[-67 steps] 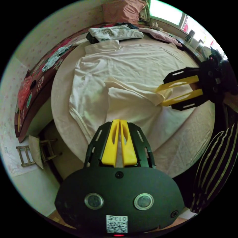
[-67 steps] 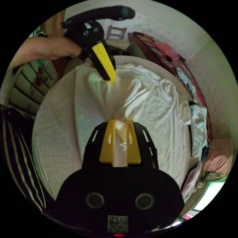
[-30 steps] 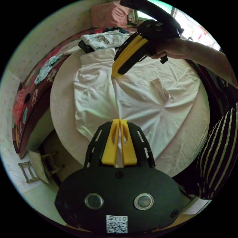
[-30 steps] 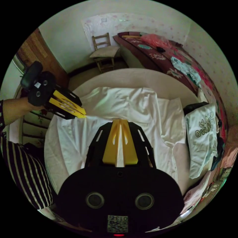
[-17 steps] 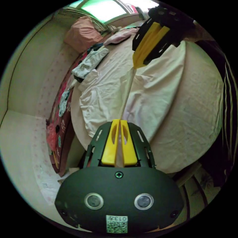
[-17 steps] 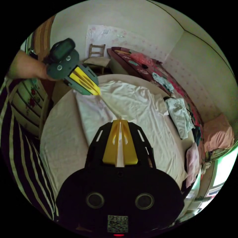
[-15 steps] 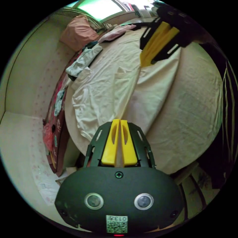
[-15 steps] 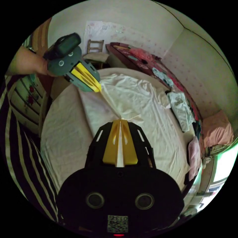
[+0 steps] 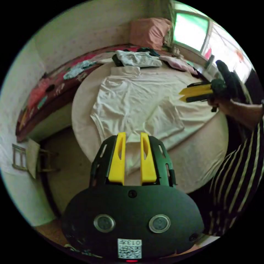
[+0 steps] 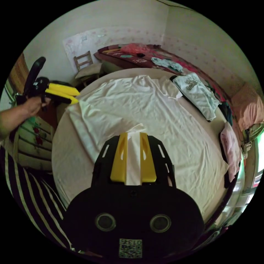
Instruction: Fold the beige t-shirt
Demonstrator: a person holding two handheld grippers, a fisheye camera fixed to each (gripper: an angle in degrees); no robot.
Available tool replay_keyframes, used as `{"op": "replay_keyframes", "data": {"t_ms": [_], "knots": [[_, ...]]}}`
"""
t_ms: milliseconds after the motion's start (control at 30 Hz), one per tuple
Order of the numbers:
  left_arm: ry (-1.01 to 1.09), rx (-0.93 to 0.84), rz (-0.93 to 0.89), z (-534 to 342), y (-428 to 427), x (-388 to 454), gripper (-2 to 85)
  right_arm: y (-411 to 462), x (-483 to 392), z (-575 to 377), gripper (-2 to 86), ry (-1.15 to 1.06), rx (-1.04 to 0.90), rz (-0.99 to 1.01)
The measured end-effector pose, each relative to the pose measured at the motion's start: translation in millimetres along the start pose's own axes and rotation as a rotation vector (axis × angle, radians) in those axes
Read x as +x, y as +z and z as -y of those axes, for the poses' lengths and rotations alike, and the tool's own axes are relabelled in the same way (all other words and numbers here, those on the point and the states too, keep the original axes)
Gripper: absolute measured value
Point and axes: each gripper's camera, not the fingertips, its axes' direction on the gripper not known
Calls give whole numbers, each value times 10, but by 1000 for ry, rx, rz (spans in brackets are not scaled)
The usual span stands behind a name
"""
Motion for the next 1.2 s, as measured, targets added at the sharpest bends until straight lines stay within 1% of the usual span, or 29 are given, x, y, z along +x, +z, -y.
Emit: {"op": "replay_keyframes", "data": {"t_ms": [33,100,167,267,300,400,467,533,600,633,700,733,800,867,933,1033,1067,1100,1133,1200], "knots": [[-41,0,-51,52,65,-82,48,73,81,92,73,22,-3,17],[-9,-13,-1,109,164,-68,25,202,157,202,71,32,-14,34],[61,-98,51,148,330,9,9,349,169,277,62,7,-55,40],[82,-147,64,76,444,39,2,567,155,298,29,-41,-140,8],[79,-124,65,53,427,34,1,594,156,279,21,-52,-144,-4],[-3,-146,99,-20,403,-65,-1,545,218,216,13,-50,-88,-14],[-80,-101,32,-88,375,-175,-2,549,316,166,13,-6,-78,23],[-100,-110,11,-86,358,-208,-2,548,429,69,14,39,-80,55],[-126,-125,68,-86,299,-231,-2,455,546,-41,13,104,-41,14],[-171,-94,111,-118,203,-274,-2,366,657,-127,12,170,-7,4],[-226,-13,133,-186,37,-325,-2,234,755,-245,8,233,41,-6],[-228,9,131,-209,-42,-316,-2,183,737,-293,6,214,52,15],[-176,17,107,-210,-98,-221,-2,167,623,-328,4,149,59,58],[-70,-55,111,-175,-27,-42,-2,220,459,-340,2,61,46,65],[-16,-95,88,-139,40,59,-3,375,298,-353,1,-19,7,55],[66,-230,118,-87,209,160,-3,621,274,-362,0,-43,-65,-4],[94,-194,155,-82,194,172,-3,676,292,-363,0,-42,-88,-21],[94,-192,166,-72,197,162,-3,753,346,-368,0,-36,-111,-37],[60,-205,174,-35,203,112,-3,754,424,-376,0,-15,-92,-32],[1,-207,134,21,175,26,-3,674,561,-394,0,32,-68,-37]]}}
